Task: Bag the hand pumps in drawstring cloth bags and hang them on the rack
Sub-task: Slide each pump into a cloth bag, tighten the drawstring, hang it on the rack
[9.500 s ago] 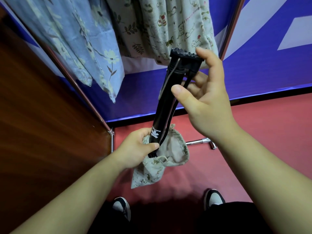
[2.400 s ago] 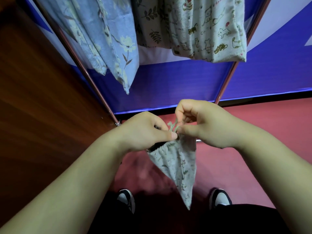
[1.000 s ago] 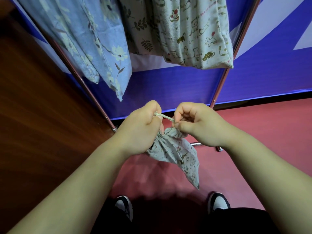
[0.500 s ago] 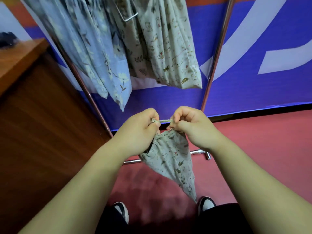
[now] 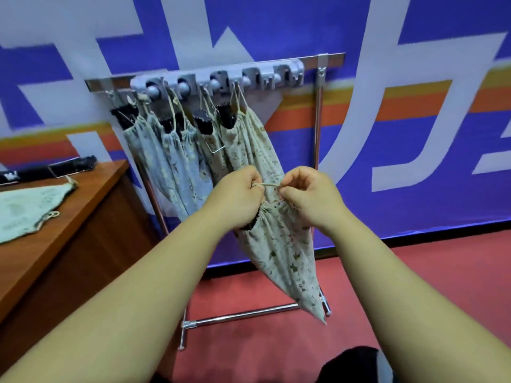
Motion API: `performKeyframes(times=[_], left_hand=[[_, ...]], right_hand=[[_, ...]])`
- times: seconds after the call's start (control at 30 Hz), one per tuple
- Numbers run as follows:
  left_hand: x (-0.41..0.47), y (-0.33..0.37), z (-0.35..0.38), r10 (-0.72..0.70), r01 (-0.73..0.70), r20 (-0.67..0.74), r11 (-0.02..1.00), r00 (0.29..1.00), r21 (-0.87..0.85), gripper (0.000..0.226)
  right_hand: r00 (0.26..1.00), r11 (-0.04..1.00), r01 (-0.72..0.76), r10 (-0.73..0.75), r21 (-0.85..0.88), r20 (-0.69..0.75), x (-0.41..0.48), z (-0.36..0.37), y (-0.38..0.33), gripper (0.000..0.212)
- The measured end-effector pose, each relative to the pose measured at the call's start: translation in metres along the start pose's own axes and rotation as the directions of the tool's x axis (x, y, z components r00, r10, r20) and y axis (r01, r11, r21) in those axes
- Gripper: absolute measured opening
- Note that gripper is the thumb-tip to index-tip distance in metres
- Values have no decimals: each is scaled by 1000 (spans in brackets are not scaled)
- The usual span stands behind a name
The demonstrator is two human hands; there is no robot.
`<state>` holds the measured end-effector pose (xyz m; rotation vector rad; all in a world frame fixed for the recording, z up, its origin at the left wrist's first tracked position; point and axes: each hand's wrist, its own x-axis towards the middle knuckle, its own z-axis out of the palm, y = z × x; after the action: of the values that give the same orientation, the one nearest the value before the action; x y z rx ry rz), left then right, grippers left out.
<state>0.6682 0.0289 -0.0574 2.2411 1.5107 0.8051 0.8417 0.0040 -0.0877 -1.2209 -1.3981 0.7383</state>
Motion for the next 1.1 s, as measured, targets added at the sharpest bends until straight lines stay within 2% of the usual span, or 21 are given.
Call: performKeyframes(times=[0.17,0.3,0.57,0.8,0.9,1.1], left_hand=[[19,30,-14,58,-56,-99,998,993,17,13],[46,46,-19,109,-108,-139,994,984,17,11],[115,66,-20,149,-154,-213,988,966,-9,13],[192,69,-43,149,-150,-270,989,951,17,13],[219,64,-59,131,-116,-303,991,944,67,11],[257,45,-79,150,-67,-297,960,943,271,13]], right_hand=[[988,976,91,-113,-200,-101,22,-19,-33,20],[973,951,122,-170,-285,-153,46,-35,-47,16],[939,911,163,-261,-378,-224,111,-61,-56,18],[888,898,221,-347,-381,-303,187,-54,-63,13],[871,886,243,-379,-395,-312,217,-42,-66,11],[862,851,231,-404,-472,-307,255,-15,-55,14]])
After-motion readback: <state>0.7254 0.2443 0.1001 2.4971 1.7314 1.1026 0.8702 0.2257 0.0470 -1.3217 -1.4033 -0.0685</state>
